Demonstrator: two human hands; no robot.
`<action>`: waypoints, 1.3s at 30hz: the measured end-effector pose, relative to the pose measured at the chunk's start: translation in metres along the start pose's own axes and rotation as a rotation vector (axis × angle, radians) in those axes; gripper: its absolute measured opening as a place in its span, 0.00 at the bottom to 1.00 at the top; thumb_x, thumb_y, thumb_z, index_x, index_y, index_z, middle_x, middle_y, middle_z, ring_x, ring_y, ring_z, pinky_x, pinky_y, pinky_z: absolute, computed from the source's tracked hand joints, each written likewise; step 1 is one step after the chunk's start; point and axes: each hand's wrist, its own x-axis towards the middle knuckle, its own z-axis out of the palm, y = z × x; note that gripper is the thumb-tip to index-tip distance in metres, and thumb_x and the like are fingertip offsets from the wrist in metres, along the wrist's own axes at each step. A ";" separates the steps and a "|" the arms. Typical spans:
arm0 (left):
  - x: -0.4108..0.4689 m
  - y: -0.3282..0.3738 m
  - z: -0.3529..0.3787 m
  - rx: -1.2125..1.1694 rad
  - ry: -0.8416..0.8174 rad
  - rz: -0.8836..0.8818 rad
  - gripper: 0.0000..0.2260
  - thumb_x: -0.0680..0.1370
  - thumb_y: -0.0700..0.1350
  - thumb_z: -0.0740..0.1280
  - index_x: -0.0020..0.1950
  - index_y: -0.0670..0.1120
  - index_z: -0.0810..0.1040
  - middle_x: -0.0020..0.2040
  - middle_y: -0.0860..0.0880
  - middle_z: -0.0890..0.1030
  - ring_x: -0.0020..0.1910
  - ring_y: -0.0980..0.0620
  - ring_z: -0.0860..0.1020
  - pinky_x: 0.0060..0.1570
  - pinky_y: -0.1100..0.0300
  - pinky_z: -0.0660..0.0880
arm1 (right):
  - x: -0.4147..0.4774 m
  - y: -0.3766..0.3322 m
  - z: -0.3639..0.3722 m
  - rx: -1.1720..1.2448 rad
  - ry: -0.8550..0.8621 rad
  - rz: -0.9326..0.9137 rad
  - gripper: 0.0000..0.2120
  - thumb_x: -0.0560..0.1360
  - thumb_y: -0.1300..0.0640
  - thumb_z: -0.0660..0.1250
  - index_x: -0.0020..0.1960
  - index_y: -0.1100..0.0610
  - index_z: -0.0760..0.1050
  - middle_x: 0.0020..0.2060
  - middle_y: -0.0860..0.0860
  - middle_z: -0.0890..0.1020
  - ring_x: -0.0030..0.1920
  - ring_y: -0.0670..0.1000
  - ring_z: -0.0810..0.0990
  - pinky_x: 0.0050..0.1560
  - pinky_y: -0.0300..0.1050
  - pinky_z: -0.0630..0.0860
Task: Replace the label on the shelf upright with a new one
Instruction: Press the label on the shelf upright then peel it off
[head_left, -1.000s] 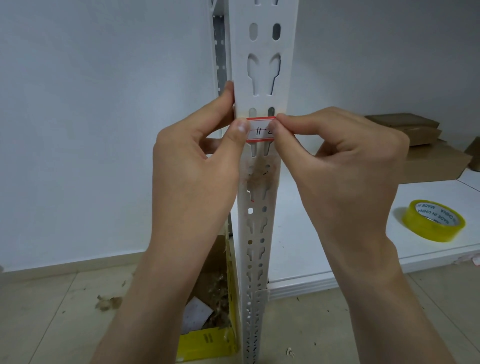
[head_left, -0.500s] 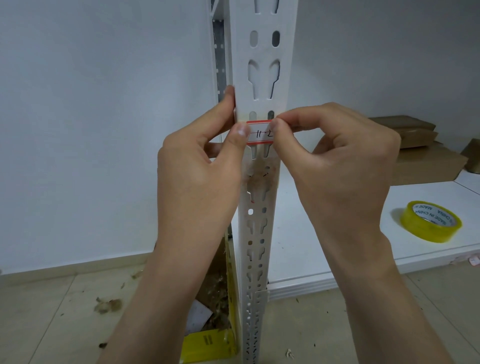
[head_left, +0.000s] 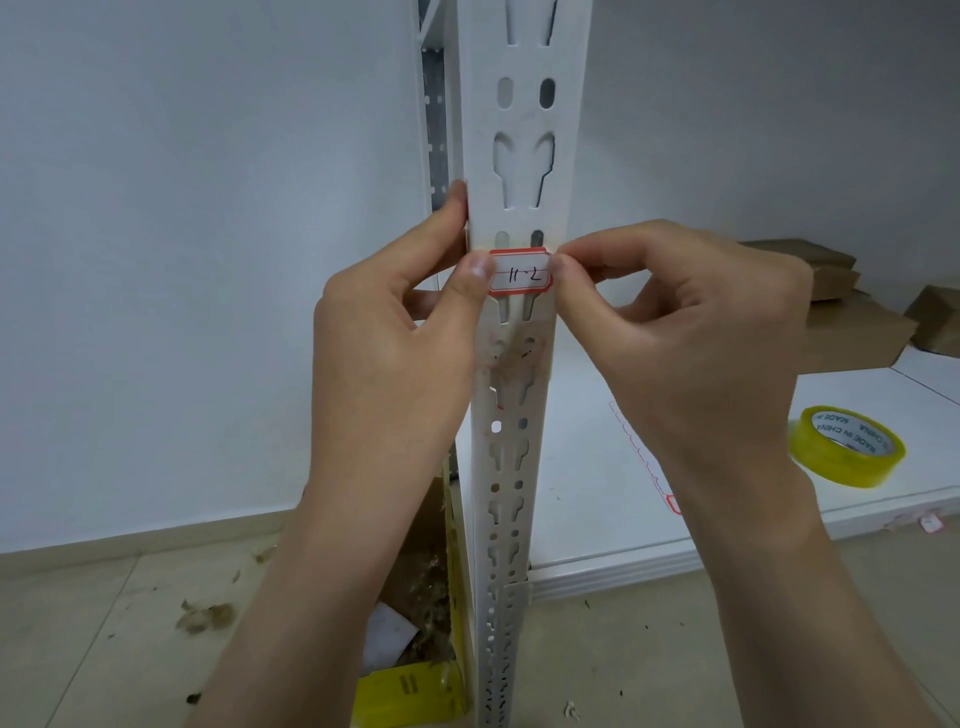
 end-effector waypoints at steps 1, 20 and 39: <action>0.000 0.000 0.000 -0.002 0.000 -0.001 0.19 0.83 0.44 0.68 0.73 0.57 0.77 0.65 0.62 0.83 0.50 0.69 0.83 0.53 0.64 0.83 | 0.000 -0.001 -0.001 -0.003 0.009 -0.015 0.06 0.78 0.55 0.73 0.46 0.55 0.87 0.38 0.44 0.86 0.34 0.32 0.72 0.36 0.32 0.72; 0.000 0.002 -0.001 -0.041 -0.026 -0.016 0.19 0.83 0.44 0.67 0.74 0.55 0.76 0.65 0.61 0.83 0.51 0.65 0.85 0.55 0.59 0.84 | 0.013 -0.022 -0.002 -0.225 -0.075 0.121 0.07 0.76 0.46 0.72 0.45 0.46 0.86 0.38 0.40 0.87 0.31 0.40 0.73 0.34 0.33 0.68; 0.001 0.004 -0.001 -0.056 -0.024 -0.027 0.19 0.83 0.43 0.67 0.74 0.54 0.77 0.66 0.58 0.83 0.56 0.64 0.84 0.57 0.55 0.84 | 0.016 -0.028 0.005 -0.288 -0.062 0.147 0.07 0.75 0.46 0.72 0.43 0.48 0.84 0.34 0.43 0.85 0.34 0.47 0.81 0.38 0.39 0.71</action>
